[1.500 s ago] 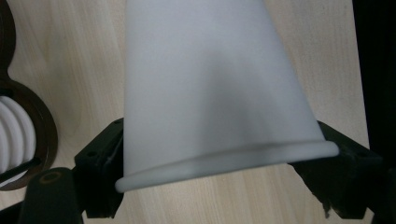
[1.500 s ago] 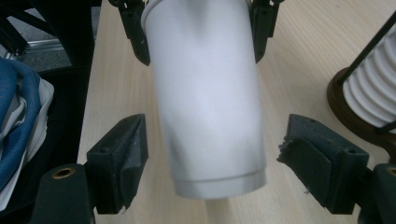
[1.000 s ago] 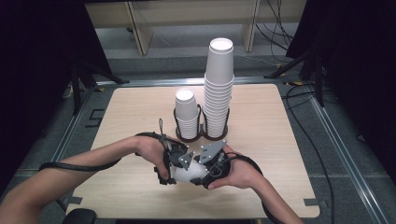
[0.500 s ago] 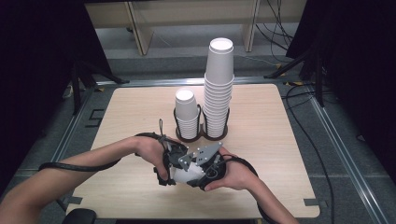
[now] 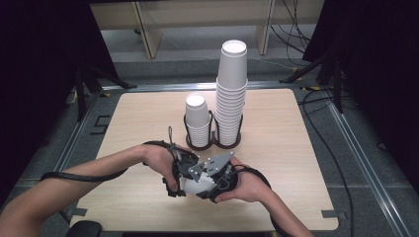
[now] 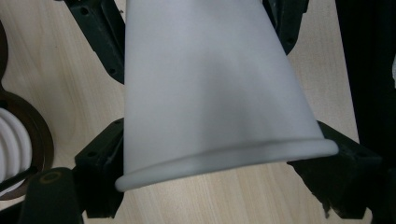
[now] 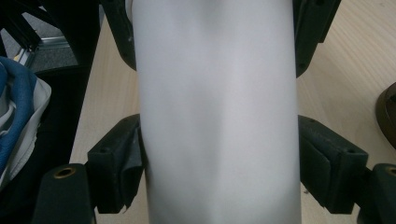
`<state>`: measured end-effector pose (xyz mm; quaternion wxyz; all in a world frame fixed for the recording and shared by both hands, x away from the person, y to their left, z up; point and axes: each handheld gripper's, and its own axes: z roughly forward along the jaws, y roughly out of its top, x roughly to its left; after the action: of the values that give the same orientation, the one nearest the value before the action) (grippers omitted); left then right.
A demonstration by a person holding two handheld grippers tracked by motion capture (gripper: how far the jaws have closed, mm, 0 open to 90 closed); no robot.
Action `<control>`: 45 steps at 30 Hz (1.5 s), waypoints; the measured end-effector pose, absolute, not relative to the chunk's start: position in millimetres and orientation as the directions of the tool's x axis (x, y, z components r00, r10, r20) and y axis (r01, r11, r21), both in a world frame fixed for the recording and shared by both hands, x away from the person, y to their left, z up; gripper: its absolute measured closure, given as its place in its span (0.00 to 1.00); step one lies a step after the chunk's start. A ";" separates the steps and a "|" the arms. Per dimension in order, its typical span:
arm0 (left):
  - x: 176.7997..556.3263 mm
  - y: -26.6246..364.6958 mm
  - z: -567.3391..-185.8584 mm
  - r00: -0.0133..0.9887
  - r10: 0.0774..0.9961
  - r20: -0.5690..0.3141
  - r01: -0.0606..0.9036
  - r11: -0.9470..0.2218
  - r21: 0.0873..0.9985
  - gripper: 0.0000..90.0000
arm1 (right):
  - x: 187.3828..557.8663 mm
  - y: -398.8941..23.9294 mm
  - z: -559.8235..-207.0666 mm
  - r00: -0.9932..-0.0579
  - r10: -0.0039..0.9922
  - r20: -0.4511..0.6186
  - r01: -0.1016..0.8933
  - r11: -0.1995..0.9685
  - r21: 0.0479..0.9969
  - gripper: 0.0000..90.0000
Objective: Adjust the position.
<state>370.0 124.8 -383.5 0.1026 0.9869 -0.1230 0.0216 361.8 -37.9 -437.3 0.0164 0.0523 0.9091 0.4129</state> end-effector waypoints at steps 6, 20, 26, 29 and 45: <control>369.6 125.2 -384.3 0.968 -0.242 0.060 -0.249 -0.946 0.208 0.18 | 362.2 -37.9 -438.7 -0.996 0.088 0.000 0.058 0.660 0.749 0.27; 376.8 155.1 -383.6 0.991 -0.125 0.040 -0.128 -0.862 0.491 0.09 | 345.6 -59.6 -451.1 -0.986 0.159 -0.046 0.050 0.549 0.834 0.27; 383.1 168.5 -387.5 1.000 0.013 0.026 -0.006 -0.790 0.613 0.06 | 341.7 -73.9 -452.0 -0.959 0.272 -0.074 0.058 0.447 0.893 0.27; 386.7 175.0 -389.6 0.996 0.087 0.003 0.062 -0.731 0.679 0.06 | 340.3 -79.2 -453.7 -0.940 0.335 -0.066 0.074 0.388 0.919 0.27; 371.9 205.1 -419.0 0.888 0.409 -0.211 0.342 -0.278 0.898 0.07 | 343.3 -111.1 -468.6 -0.813 0.572 0.103 0.163 0.055 0.985 0.26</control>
<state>371.9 205.1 -419.0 0.5530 0.7988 0.2349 0.0303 343.3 -111.1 -468.6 0.1608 0.2596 0.7082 0.6365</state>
